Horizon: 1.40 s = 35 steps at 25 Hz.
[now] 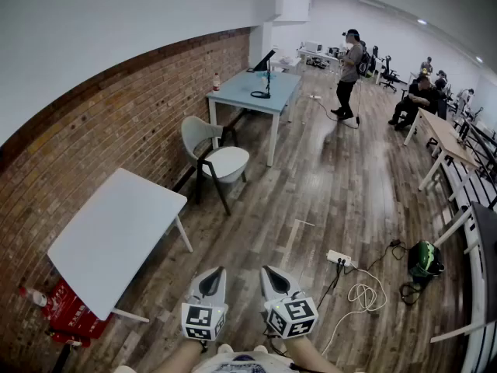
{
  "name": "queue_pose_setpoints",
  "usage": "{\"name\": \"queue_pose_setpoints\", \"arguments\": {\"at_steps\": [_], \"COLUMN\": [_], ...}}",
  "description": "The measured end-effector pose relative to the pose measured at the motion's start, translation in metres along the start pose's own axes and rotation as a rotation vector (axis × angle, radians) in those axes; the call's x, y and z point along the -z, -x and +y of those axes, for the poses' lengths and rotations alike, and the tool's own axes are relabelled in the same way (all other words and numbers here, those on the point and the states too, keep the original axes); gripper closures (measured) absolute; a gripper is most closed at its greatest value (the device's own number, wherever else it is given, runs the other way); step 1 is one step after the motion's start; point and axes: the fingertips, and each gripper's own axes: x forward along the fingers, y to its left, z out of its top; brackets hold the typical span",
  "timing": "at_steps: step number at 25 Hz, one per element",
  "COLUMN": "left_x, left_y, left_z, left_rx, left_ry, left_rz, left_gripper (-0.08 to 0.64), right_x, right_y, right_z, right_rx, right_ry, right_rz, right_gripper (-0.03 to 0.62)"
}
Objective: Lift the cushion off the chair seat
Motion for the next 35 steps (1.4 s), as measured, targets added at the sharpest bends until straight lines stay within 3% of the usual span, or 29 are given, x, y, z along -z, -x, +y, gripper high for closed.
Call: {"name": "queue_pose_setpoints", "arguments": {"at_steps": [23,35], "left_x": [0.018,0.015], "left_y": [-0.059,-0.158], "left_z": [-0.078,-0.035], "left_rx": [0.006,0.015], "left_ry": [-0.005,-0.019], "left_rz": [0.058,0.064], "left_gripper": [0.569,0.569], "right_x": [0.015,0.008], "right_y": [0.034,-0.055], "right_z": [-0.101,-0.16], "right_rx": [0.007,0.02], "right_ry": [-0.055,-0.065], "right_rz": [0.042,0.06], "right_gripper": [0.594,0.594]}}
